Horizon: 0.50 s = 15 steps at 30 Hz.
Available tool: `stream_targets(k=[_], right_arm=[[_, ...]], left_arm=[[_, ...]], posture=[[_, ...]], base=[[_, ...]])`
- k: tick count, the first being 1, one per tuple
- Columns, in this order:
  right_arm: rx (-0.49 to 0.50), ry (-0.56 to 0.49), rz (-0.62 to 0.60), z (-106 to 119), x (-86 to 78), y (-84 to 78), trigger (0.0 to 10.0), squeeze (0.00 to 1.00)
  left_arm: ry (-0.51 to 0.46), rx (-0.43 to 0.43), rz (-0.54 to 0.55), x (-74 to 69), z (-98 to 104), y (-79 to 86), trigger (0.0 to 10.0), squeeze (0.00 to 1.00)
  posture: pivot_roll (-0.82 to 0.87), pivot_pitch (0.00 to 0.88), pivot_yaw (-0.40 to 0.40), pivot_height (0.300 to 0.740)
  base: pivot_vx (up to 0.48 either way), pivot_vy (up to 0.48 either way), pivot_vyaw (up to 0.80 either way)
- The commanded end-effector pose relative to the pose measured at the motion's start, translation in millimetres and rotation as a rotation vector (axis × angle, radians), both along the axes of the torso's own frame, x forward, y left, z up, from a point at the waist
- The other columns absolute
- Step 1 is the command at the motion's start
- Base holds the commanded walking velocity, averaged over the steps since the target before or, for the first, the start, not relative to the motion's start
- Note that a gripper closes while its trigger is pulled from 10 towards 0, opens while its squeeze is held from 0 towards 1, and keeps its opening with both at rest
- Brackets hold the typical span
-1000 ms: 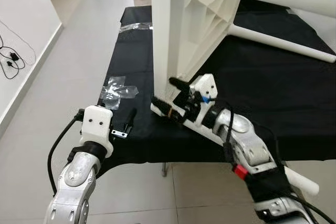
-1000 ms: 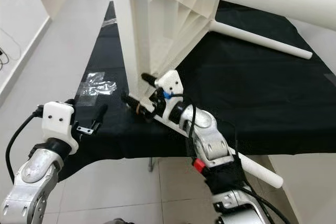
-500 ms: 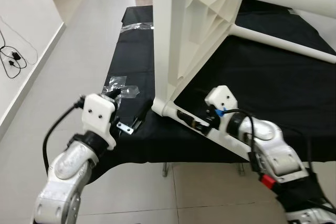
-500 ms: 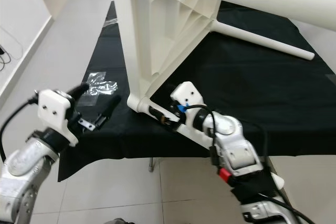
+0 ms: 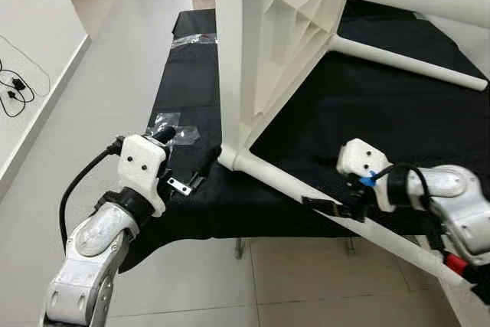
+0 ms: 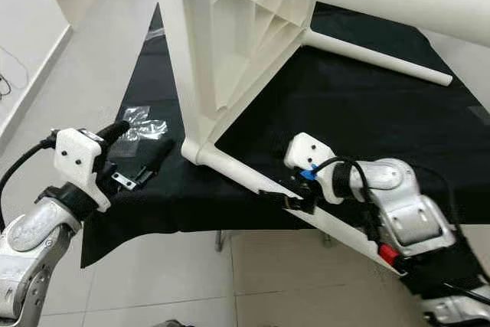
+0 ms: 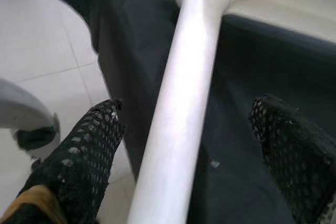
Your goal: Building children table
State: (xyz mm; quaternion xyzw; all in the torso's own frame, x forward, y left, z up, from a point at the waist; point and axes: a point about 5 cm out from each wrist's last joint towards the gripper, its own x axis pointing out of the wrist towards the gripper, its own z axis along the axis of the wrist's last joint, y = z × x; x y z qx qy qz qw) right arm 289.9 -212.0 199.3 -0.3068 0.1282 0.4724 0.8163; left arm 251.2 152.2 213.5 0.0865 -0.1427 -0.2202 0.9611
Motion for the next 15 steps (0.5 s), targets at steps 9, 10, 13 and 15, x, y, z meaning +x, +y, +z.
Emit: stream_targets(k=[9, 10, 13, 15], right_arm=[[-0.188, 0.158, -0.026, -26.7, -12.8, -11.5, 10.0, 0.0], [-0.203, 0.166, -0.046, -27.9, -12.7, -13.9, 10.0, 0.0], [-0.229, 0.161, -0.09, -27.7, -10.4, -19.2, 10.0, 0.0], [-0.245, 0.158, -0.107, -27.7, -9.5, -21.4, 10.0, 0.0]], left_arm=[[-0.019, 0.063, -0.051, 15.0, 3.2, -4.1, 10.0, 0.0], [-0.027, 0.078, -0.055, 18.2, 4.2, -6.0, 10.0, 0.0], [-0.038, 0.095, -0.059, 23.3, 5.6, -8.6, 10.0, 0.0], [-0.042, 0.098, -0.061, 25.3, 6.2, -9.4, 10.0, 0.0]], posture=[[0.01, 0.135, 0.025, 0.74], [0.01, 0.136, 0.027, 0.74], [0.01, 0.135, 0.029, 0.74], [0.01, 0.135, 0.029, 0.74]], base=[[0.0, 0.0, 0.0], [0.0, 0.0, 0.0], [0.0, 0.0, 0.0], [0.0, 0.0, 0.0]])
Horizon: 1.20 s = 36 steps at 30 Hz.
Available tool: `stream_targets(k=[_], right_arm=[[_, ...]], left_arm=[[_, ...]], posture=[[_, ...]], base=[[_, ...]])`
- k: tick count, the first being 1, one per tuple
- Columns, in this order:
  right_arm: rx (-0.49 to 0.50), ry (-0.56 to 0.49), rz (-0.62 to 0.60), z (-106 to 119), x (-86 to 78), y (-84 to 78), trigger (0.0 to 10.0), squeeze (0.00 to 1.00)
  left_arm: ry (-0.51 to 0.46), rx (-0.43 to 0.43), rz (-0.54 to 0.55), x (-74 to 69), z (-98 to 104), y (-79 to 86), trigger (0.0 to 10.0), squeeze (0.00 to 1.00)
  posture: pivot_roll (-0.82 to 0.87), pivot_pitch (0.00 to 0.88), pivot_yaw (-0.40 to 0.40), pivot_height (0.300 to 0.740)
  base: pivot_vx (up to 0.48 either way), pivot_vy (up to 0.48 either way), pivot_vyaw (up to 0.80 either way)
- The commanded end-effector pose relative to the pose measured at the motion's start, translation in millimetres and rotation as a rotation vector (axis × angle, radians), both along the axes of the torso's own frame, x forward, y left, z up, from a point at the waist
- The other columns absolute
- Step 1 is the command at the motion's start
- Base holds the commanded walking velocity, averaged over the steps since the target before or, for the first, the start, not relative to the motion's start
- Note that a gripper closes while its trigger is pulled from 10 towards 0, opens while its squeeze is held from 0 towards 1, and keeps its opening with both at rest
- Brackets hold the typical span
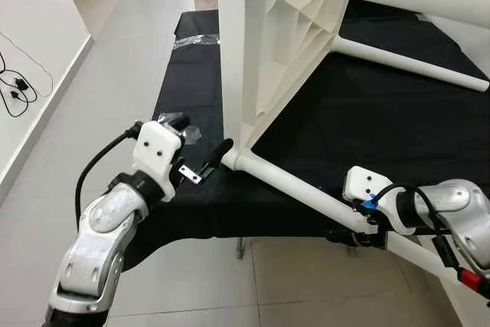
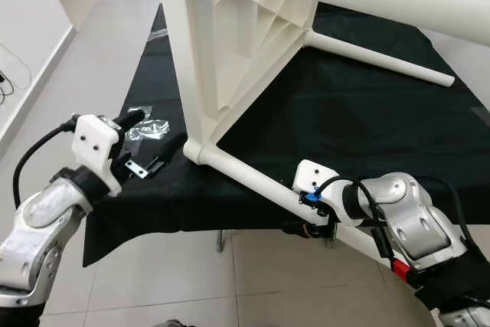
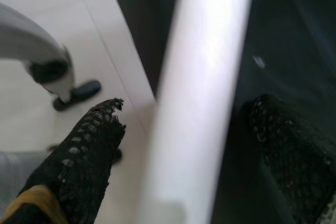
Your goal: Building children table
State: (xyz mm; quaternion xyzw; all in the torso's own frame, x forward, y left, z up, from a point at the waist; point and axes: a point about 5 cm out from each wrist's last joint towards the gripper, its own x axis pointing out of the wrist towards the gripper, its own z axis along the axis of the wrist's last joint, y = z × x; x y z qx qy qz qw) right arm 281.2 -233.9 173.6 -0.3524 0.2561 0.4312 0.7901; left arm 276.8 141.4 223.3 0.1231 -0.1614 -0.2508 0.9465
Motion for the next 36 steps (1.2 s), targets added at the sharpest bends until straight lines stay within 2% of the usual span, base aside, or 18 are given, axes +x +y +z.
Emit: stream_targets(k=[1, 3, 7, 9, 12, 13, 18, 25, 28, 30, 32, 34, 35, 36], right_arm=[[-0.089, -0.013, -0.051, -1.8, 2.6, -9.1, 10.0, 0.0], [-0.126, -0.034, -0.087, -1.0, 4.8, -15.2, 10.0, 0.0], [-0.128, -0.062, -0.126, 2.1, 8.5, -17.7, 10.0, 0.0], [-0.133, -0.084, -0.149, 5.5, 11.1, -20.3, 6.0, 0.0], [-0.135, -0.085, -0.148, 5.9, 11.0, -20.4, 6.0, 0.0], [-0.125, -0.08, -0.133, 7.1, 9.7, -19.3, 9.8, 0.0], [-0.074, -0.101, -0.132, 13.8, 11.8, -15.5, 10.0, 0.0], [-0.083, -0.096, -0.131, 11.9, 12.3, -13.9, 10.0, 0.0], [-0.081, -0.088, -0.119, 10.8, 11.5, -10.8, 10.0, 0.0], [-0.081, -0.088, -0.119, 10.8, 11.5, -10.8, 10.0, 0.0], [-0.078, -0.088, -0.113, 11.4, 11.2, -9.6, 10.0, 0.0], [-0.078, -0.088, -0.113, 11.4, 11.2, -9.6, 10.0, 0.0], [-0.073, -0.091, -0.107, 12.8, 11.1, -8.0, 10.0, 0.0], [-0.073, -0.091, -0.107, 12.8, 11.1, -8.0, 10.0, 0.0]], left_arm=[[-0.009, 0.038, -0.003, 3.8, -1.5, -1.2, 10.0, 0.0], [-0.024, 0.052, -0.003, 6.3, 0.1, -3.2, 10.0, 0.0], [-0.034, 0.057, -0.008, 9.4, 1.5, -5.4, 10.0, 0.0], [-0.048, 0.07, -0.023, 13.3, 3.9, -9.5, 10.0, 0.0], [-0.052, 0.071, -0.025, 14.3, 4.3, -10.2, 10.0, 0.0], [-0.057, 0.07, -0.029, 15.4, 5.5, -11.6, 10.0, 0.0], [-0.068, 0.069, -0.041, 18.2, 5.3, -17.2, 10.0, 0.0], [-0.064, 0.077, -0.037, 21.4, 2.3, -18.8, 10.0, 0.0], [-0.073, 0.095, -0.007, 32.6, 4.6, -16.4, 10.0, 0.0], [-0.073, 0.095, -0.007, 32.6, 4.6, -16.4, 10.0, 0.0], [-0.086, 0.102, 0.003, 41.5, 8.4, -17.0, 10.0, 0.0], [-0.086, 0.102, 0.003, 41.5, 8.4, -17.0, 10.0, 0.0], [-0.092, 0.105, -0.007, 54.4, 11.9, -22.8, 10.0, 0.0], [-0.092, 0.105, -0.007, 54.4, 11.9, -22.8, 10.0, 0.0]], posture=[[0.0, 0.136, 0.029, 0.74], [0.0, 0.136, 0.03, 0.74], [0.0, 0.138, 0.032, 0.74], [0.0, 0.138, 0.033, 0.74], [0.0, 0.138, 0.033, 0.74], [0.0, 0.14, 0.034, 0.74], [0.0, 0.141, 0.033, 0.74], [0.0, 0.144, 0.031, 0.74], [-0.01, 0.145, 0.031, 0.74], [-0.01, 0.145, 0.031, 0.74], [-0.01, 0.145, 0.031, 0.74], [-0.01, 0.145, 0.031, 0.74], [-0.01, 0.146, 0.034, 0.74], [-0.01, 0.146, 0.034, 0.74]], base=[[0.0, 0.0, 0.0], [0.0, 0.0, 0.0], [0.0, 0.0, 0.0], [0.0, 0.0, 0.0], [0.0, 0.0, 0.0], [0.0, 0.0, 0.0], [0.0, 0.0, 0.0], [0.0, 0.0, 0.0], [0.0, 0.0, 0.0], [0.0, 0.0, 0.0], [0.0, 0.0, 0.0], [0.0, 0.0, 0.0], [0.0, 0.0, 0.0], [0.0, 0.0, 0.0]])
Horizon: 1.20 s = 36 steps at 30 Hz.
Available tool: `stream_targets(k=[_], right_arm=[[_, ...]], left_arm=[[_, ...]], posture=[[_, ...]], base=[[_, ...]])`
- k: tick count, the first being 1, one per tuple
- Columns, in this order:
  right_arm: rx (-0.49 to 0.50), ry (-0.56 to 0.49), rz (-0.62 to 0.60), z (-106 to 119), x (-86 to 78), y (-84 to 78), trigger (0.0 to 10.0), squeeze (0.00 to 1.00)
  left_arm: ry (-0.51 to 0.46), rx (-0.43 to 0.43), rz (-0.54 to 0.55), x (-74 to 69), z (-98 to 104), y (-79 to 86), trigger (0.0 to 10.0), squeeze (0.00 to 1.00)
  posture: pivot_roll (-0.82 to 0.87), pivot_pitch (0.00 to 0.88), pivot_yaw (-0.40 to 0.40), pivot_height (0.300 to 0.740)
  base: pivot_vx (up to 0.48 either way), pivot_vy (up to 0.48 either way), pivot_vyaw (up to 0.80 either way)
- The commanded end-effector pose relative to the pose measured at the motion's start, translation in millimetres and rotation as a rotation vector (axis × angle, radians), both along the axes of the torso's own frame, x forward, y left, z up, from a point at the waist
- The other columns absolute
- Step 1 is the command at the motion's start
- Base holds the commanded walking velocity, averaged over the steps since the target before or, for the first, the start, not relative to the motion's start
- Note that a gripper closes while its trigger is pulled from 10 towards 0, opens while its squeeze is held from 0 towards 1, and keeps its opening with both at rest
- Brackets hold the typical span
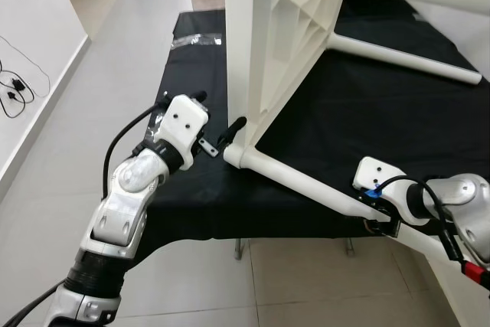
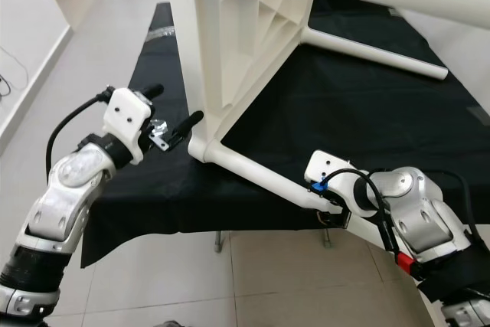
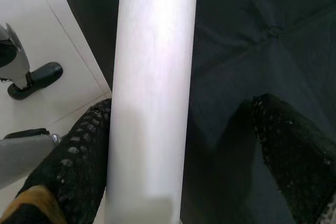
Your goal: Building children table
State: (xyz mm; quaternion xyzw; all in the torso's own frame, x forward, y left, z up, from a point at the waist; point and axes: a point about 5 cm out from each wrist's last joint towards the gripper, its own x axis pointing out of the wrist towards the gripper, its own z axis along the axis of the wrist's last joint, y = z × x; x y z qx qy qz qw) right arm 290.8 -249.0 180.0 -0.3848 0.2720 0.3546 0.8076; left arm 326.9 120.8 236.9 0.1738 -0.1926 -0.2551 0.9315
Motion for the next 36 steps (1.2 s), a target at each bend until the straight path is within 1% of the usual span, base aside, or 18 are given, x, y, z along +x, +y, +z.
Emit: stream_targets(k=[1, 3, 4, 6, 14, 16, 18, 21, 23, 25, 27, 29, 30, 31, 33, 34, 35, 36], right_arm=[[0.018, -0.027, 0.028, 7.0, 1.4, 7.6, 10.0, 0.0], [0.02, -0.029, 0.031, 7.7, 0.9, 9.1, 10.0, 0.0], [0.02, -0.029, 0.031, 7.7, 0.9, 9.1, 10.0, 0.0], [0.025, -0.029, 0.033, 7.9, 0.2, 10.5, 10.0, 0.0], [0.033, -0.024, 0.042, 6.6, -3.0, 13.7, 10.0, 0.0], [0.032, -0.022, 0.044, 6.6, -4.0, 14.4, 10.0, 0.0], [0.034, -0.021, 0.045, 6.8, -4.6, 14.8, 10.0, 0.0], [0.034, -0.021, 0.044, 7.3, -5.1, 14.8, 10.0, 0.0], [0.033, -0.021, 0.043, 7.6, -5.3, 14.5, 10.0, 0.0], [0.035, -0.019, 0.043, 7.2, -5.6, 15.0, 10.0, 0.0], [0.035, -0.019, 0.043, 7.2, -5.6, 15.0, 10.0, 0.0], [0.036, -0.018, 0.045, 6.6, -5.2, 16.1, 10.0, 0.0], [0.036, -0.018, 0.045, 6.6, -5.2, 16.1, 10.0, 0.0], [0.037, -0.019, 0.046, 6.6, -4.9, 16.9, 10.0, 0.0], [0.038, -0.019, 0.047, 6.7, -4.7, 17.4, 10.0, 0.0], [0.039, -0.02, 0.049, 6.9, -4.7, 18.1, 10.0, 0.0], [0.04, -0.02, 0.05, 7.1, -4.7, 18.5, 10.0, 0.0], [0.042, -0.02, 0.052, 7.2, -4.8, 19.0, 10.0, 0.0]], left_arm=[[-0.005, 0.019, -0.004, 8.8, -0.3, -4.7, 10.0, 0.0], [-0.011, 0.015, -0.026, 19.8, 6.7, -14.5, 10.0, 0.0], [-0.011, 0.015, -0.026, 19.8, 6.7, -14.5, 10.0, 0.0], [-0.014, 0.011, -0.043, 27.8, 11.3, -22.7, 10.0, 0.0], [0.003, -0.024, -0.066, 40.9, 16.1, -37.5, 10.0, 0.0], [0.02, -0.054, -0.1, 45.7, 20.0, -44.1, 10.0, 0.0], [0.039, -0.08, -0.146, 47.0, 22.2, -49.3, 10.0, 0.0], [0.051, -0.146, -0.223, 43.6, 27.1, -54.5, 10.0, 0.0], [0.046, -0.156, -0.253, 41.2, 28.6, -56.5, 10.0, 0.0], [0.027, -0.154, -0.22, 41.9, 29.5, -53.8, 10.0, 0.0], [0.027, -0.154, -0.22, 41.9, 29.5, -53.8, 10.0, 0.0], [-0.013, -0.167, -0.125, 47.8, 34.5, -44.3, 10.0, 0.0], [-0.013, -0.167, -0.125, 47.8, 34.5, -44.3, 10.0, 0.0], [-0.027, -0.179, -0.09, 50.8, 38.0, -40.2, 10.0, 0.0], [-0.037, -0.187, -0.07, 53.0, 40.4, -37.6, 10.0, 0.0], [-0.041, -0.193, -0.043, 56.0, 42.5, -34.2, 2.7, 0.0], [-0.042, -0.193, -0.019, 58.2, 43.6, -31.7, 0.0, 0.0], [-0.041, -0.191, 0.006, 60.5, 43.9, -29.2, 0.0, 0.0]], posture=[[-0.01, 0.146, 0.034, 0.74], [-0.02, 0.148, 0.043, 0.74], [-0.02, 0.148, 0.043, 0.74], [-0.03, 0.149, 0.048, 0.74], [-0.03, 0.152, 0.054, 0.74], [-0.03, 0.156, 0.058, 0.74], [-0.03, 0.157, 0.058, 0.74], [-0.03, 0.161, 0.06, 0.74], [-0.03, 0.161, 0.059, 0.74], [-0.03, 0.162, 0.055, 0.74], [-0.03, 0.162, 0.055, 0.74], [-0.03, 0.163, 0.053, 0.74], [-0.03, 0.163, 0.053, 0.74], [-0.03, 0.163, 0.053, 0.74], [-0.03, 0.163, 0.053, 0.74], [-0.03, 0.161, 0.052, 0.74], [-0.03, 0.161, 0.052, 0.74], [-0.03, 0.161, 0.054, 0.74]], base=[[0.0, 0.0, 0.0], [0.0, 0.0, 0.0], [0.0, 0.0, 0.0], [0.0, 0.0, 0.0], [0.0, 0.0, 0.0], [0.0, 0.0, 0.0], [0.0, 0.0, 0.0], [0.0, 0.0, 0.0], [0.0, 0.0, 0.0], [0.0, 0.0, 0.0], [0.0, 0.0, 0.0], [0.0, 0.0, 0.0], [0.0, 0.0, 0.0], [0.0, 0.0, 0.0], [0.0, 0.0, 0.0], [0.0, 0.0, 0.0], [0.0, 0.0, 0.0], [0.0, 0.0, 0.0]])
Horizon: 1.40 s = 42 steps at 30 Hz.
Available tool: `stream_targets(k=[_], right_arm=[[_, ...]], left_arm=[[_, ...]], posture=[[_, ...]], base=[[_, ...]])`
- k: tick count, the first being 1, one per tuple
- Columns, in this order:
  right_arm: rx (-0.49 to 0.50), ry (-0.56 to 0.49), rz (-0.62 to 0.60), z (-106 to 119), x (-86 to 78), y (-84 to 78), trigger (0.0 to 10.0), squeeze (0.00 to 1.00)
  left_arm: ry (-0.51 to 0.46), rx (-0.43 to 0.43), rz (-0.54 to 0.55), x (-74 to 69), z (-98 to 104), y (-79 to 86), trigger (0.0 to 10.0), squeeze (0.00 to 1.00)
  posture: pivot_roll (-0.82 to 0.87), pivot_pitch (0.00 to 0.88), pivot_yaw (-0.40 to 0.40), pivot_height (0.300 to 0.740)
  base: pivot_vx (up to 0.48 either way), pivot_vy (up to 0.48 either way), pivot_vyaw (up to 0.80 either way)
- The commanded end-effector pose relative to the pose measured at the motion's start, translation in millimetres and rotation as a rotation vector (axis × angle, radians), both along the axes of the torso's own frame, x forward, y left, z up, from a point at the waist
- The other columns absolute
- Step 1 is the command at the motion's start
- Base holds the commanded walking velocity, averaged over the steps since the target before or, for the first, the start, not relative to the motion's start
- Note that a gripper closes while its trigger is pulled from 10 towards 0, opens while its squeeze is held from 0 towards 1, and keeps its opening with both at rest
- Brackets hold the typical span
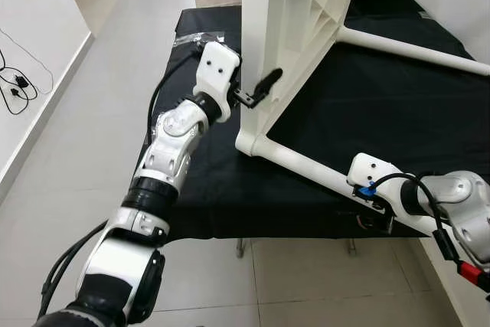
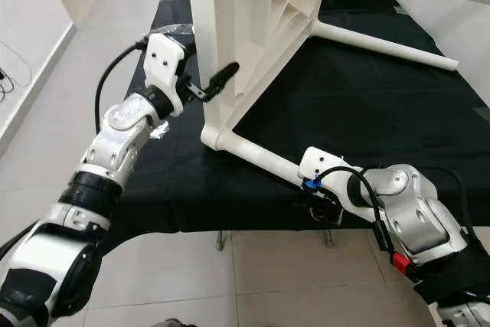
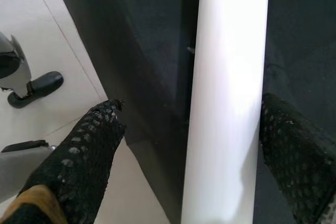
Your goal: Building children table
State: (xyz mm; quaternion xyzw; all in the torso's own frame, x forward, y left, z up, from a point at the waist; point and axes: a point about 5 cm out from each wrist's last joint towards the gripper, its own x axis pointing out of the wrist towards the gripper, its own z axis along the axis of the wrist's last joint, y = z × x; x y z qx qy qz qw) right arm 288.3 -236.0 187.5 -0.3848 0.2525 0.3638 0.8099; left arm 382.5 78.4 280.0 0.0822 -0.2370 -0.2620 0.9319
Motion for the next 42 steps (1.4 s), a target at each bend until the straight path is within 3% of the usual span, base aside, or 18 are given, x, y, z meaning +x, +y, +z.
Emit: stream_targets(k=[1, 15, 23, 30, 32, 36, 42], right_arm=[[0.022, 0.005, 0.025, -0.2, -2.4, 6.4, 10.0, 0.0], [0.009, -0.014, 0.024, -0.4, -2.3, 7.1, 10.0, 0.0], [-0.033, -0.086, -0.014, 1.2, 8.6, 8.1, 10.0, 0.0], [-0.072, -0.219, -0.114, 10.5, 31.5, 11.0, 10.0, 0.0], [-0.072, -0.219, -0.114, 10.5, 31.5, 11.0, 10.0, 0.0], [-0.053, -0.25, -0.123, 13.6, 41.1, 22.3, 10.0, 0.0], [-0.026, -0.306, -0.158, 20.7, 50.4, 25.1, 10.0, 0.0]], left_arm=[[0.002, 0.0, 0.086, 6.2, 1.0, 14.7, 0.0, 0.0], [-0.041, -0.005, 0.188, 7.7, 3.0, 26.2, 0.0, 0.0], [-0.072, -0.036, 0.217, 0.0, 7.8, 33.7, 0.0, 0.0], [-0.091, -0.062, 0.218, -19.8, 2.2, 38.0, 0.0, 0.0], [-0.091, -0.062, 0.218, -19.8, 2.2, 38.0, 0.0, 0.0], [-0.072, -0.063, 0.221, -35.9, -9.3, 39.4, 0.0, 0.0], [-0.052, -0.06, 0.244, -47.7, -16.5, 43.7, 0.0, 0.0]], posture=[[-0.03, 0.161, 0.054, 0.74], [-0.04, 0.162, 0.059, 0.74], [-0.03, 0.163, 0.058, 0.74], [-0.02, 0.162, 0.054, 0.74], [-0.02, 0.162, 0.054, 0.74], [0.0, 0.16, 0.047, 0.74], [0.0, 0.156, 0.045, 0.74]], base=[[0.0, 0.0, 0.0], [0.0, 0.0, 0.0], [0.0, 0.0, 0.0], [0.0, 0.0, 0.0], [0.0, 0.0, 0.0], [0.0, 0.0, 0.0], [0.0, 0.0, 0.0]])
